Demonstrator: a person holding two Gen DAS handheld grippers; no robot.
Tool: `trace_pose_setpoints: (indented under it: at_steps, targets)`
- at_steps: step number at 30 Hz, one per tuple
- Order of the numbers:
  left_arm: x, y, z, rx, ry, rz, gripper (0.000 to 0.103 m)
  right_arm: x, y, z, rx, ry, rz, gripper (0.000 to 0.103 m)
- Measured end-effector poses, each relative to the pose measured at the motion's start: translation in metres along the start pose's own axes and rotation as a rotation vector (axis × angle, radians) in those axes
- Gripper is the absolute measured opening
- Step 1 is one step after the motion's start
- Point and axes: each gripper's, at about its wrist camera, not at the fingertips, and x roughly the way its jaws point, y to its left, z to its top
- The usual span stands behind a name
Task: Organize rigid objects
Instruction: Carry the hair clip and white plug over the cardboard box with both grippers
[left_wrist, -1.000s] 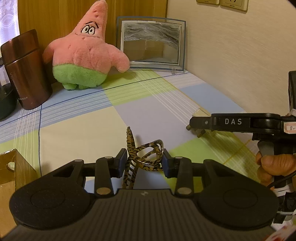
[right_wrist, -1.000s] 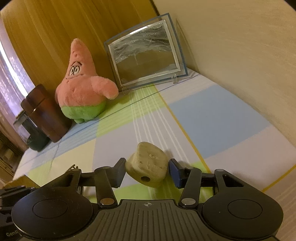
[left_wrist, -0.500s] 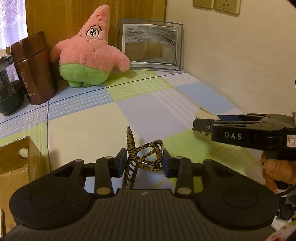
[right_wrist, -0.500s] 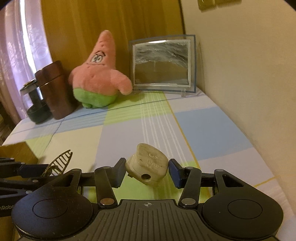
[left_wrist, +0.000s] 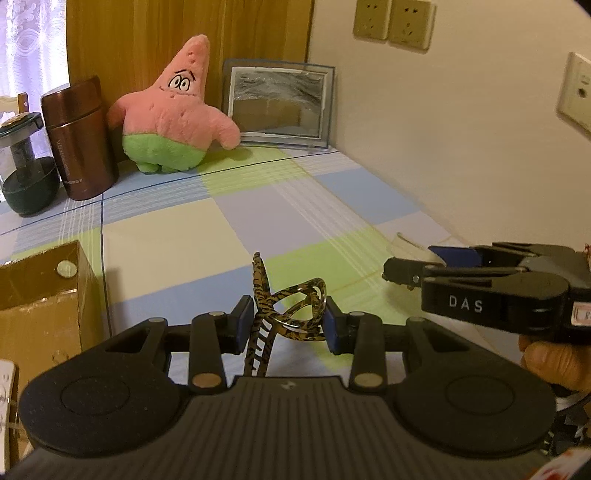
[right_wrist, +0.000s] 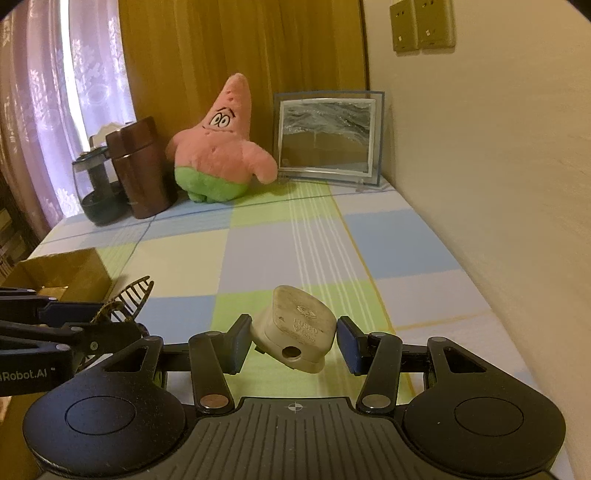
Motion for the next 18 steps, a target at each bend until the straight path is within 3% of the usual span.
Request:
trace_pose_setpoints:
  at_steps: [18]
  targets:
    - [-0.119, -0.037, -0.052, -0.035, -0.054, -0.014, 0.034, -0.124, 0.040, -0.050, -0.026, 0.003, 0.022, 0.047]
